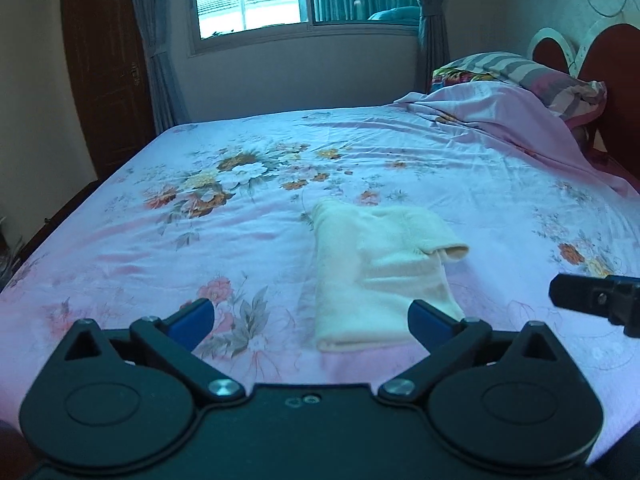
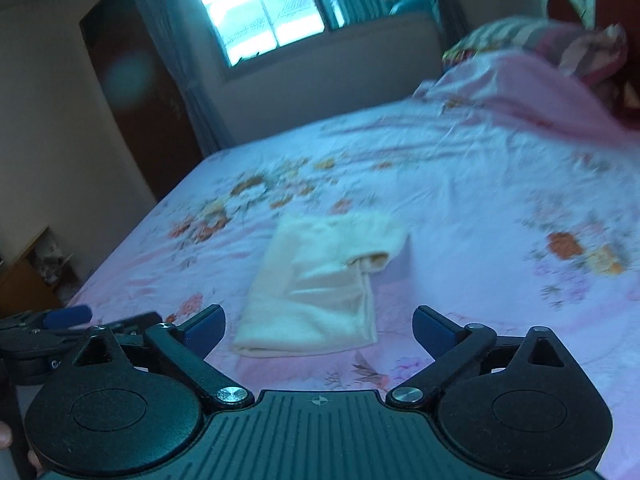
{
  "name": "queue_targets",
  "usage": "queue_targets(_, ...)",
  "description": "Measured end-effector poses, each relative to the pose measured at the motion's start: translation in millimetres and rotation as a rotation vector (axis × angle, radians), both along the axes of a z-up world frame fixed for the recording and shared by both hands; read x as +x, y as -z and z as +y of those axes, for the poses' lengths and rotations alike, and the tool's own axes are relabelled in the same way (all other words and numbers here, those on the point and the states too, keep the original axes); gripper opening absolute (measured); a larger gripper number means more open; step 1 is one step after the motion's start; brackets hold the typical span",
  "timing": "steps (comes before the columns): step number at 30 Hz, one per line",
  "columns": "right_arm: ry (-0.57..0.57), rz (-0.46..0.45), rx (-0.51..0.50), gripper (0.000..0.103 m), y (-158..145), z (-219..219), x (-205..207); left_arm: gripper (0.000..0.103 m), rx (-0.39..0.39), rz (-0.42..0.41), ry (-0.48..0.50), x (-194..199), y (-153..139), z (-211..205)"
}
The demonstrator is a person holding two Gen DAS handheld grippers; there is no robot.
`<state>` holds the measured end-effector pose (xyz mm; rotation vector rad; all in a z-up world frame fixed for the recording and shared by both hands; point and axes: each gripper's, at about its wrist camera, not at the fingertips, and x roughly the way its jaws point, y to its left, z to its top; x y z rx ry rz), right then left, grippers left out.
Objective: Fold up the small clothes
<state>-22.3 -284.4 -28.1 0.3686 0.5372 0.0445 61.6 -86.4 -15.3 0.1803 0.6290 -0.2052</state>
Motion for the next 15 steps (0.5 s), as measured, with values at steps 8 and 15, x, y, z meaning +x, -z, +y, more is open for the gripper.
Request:
queue_targets(8, 0.047, -0.052, -0.078, 0.102, -8, 10, -38, 0.101, -0.02, -0.015, 0.022, -31, -8, -5)
queue_targets(15, 0.084, -0.09, -0.084, 0.102, -15, 6, -48, 0.101, -0.032, -0.034, 0.035, -37, -12, -8)
